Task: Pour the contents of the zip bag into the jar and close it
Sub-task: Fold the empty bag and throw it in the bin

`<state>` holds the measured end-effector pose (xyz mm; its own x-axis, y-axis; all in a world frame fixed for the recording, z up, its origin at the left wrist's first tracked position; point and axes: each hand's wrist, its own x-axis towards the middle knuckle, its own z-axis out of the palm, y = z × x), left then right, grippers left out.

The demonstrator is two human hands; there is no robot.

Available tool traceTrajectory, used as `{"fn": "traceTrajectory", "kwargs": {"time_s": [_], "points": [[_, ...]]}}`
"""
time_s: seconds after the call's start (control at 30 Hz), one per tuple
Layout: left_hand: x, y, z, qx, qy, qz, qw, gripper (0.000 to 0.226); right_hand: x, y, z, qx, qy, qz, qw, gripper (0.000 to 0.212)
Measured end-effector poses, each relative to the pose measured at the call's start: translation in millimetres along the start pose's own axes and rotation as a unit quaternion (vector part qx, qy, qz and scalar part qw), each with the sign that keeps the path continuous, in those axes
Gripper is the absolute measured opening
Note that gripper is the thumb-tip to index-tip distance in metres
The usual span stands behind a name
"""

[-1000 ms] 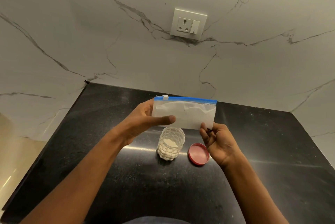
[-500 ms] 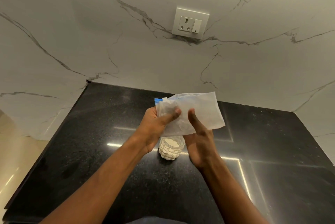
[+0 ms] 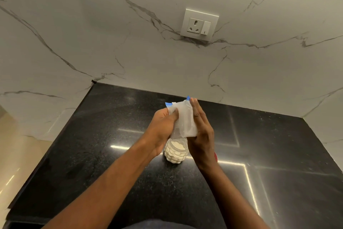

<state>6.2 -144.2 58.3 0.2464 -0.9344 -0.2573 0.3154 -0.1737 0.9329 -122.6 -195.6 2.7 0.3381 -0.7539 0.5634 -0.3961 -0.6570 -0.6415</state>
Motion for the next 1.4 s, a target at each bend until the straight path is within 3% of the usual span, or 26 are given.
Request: {"fn": "traceTrajectory", "kwargs": {"time_s": [0.2,0.27,0.3,0.37,0.47,0.57,0.63,0.7,0.8,0.87,0.9,0.97,1.03,1.17,1.4], "points": [[-8.3,11.8,4.9,-0.039,-0.013,-0.012,0.999,0.041,0.2,-2.7,-3.8,-0.149,-0.001,-0.073,0.986,0.082],[-8.9,15.5,6.0,-0.033,-0.041,-0.002,0.999,0.061,2.2,-0.6,-2.3,-0.183,-0.005,-0.087,0.979,0.08],[-8.8,15.7,6.7,-0.022,-0.06,0.011,0.998,0.06,3.3,-0.3,-2.2,-0.197,-0.007,-0.094,0.976,0.075],[-7.4,12.8,6.8,0.016,-0.07,0.039,0.997,0.035,4.8,-2.5,-3.1,-0.209,-0.022,-0.103,0.972,0.07],[-3.8,7.0,4.2,0.014,-0.029,0.037,0.999,0.004,6.5,-6.3,-4.4,-0.216,-0.045,-0.087,0.971,0.08],[-1.0,7.4,-3.1,0.01,-0.018,0.018,1.0,0.014,6.8,-9.7,-11.0,-0.095,-0.084,-0.005,0.992,0.088],[-2.0,10.7,-9.7,0.001,-0.034,-0.002,0.999,0.015,6.2,-17.5,-22.9,0.076,-0.108,0.104,0.986,0.088],[-4.6,13.5,-12.1,0.008,-0.069,-0.024,0.997,0.019,6.5,-28.8,-42.0,0.245,-0.151,0.186,0.939,0.087],[-6.3,13.7,-13.1,0.038,-0.092,-0.03,0.995,0.033,8.4,-35.6,-63.5,0.395,-0.219,0.209,0.867,0.079],[-6.4,14.6,-16.8,0.043,-0.098,-0.031,0.994,0.036,10.6,-37.6,-68.7,0.407,-0.215,0.252,0.851,0.089],[-6.3,15.5,-19.0,0.054,-0.108,-0.035,0.992,0.036,12.1,-37.5,-69.1,0.393,-0.205,0.276,0.853,0.085],[-7.3,16.6,-21.4,0.077,-0.125,-0.04,0.988,0.033,15.3,-37.4,-70.2,0.348,-0.192,0.298,0.868,0.053],[-7.2,15.0,-22.7,0.074,-0.117,-0.033,0.99,0.033,18.3,-36.9,-70.4,0.319,-0.182,0.309,0.877,0.038],[-6.0,14.0,-27.8,0.081,-0.103,-0.013,0.991,0.047,18.0,-39.5,-67.0,0.315,-0.141,0.337,0.876,0.031],[-13.2,21.8,-42.2,0.016,-0.184,-0.058,0.981,0.04,12.7,-44.9,-51.7,0.351,-0.049,0.385,0.852,0.035]]}}
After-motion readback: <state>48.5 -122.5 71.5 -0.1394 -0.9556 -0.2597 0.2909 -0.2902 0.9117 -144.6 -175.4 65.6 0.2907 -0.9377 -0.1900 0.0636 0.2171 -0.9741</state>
